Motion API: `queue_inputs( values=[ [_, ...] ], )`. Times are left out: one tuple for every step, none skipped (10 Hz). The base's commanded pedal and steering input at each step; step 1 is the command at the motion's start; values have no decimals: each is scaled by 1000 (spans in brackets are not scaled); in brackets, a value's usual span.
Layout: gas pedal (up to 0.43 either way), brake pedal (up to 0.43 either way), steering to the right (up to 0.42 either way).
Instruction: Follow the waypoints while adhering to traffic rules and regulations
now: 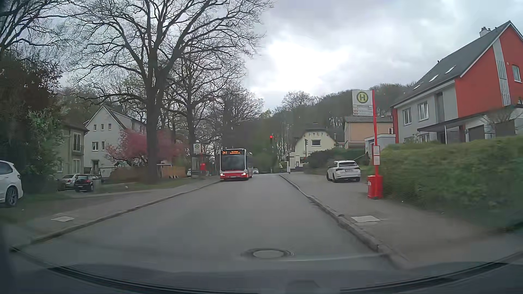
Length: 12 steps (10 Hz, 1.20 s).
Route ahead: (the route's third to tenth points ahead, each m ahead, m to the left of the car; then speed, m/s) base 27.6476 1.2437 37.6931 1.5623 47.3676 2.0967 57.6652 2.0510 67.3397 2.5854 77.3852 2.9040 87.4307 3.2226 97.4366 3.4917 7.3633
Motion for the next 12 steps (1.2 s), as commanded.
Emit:
queue_inputs(
  values=[
    [0,0,-9],
    [0,0,-9],
    [0,0,-9],
    [0,0,-8],
    [0,0,-7],
    [0,0,-6],
    [0,0,-6],
    [0,0,-6],
    [0,0,-6],
    [0,0,-6],
    [0,0,-6],
    [0,0,-6]
  ],
)
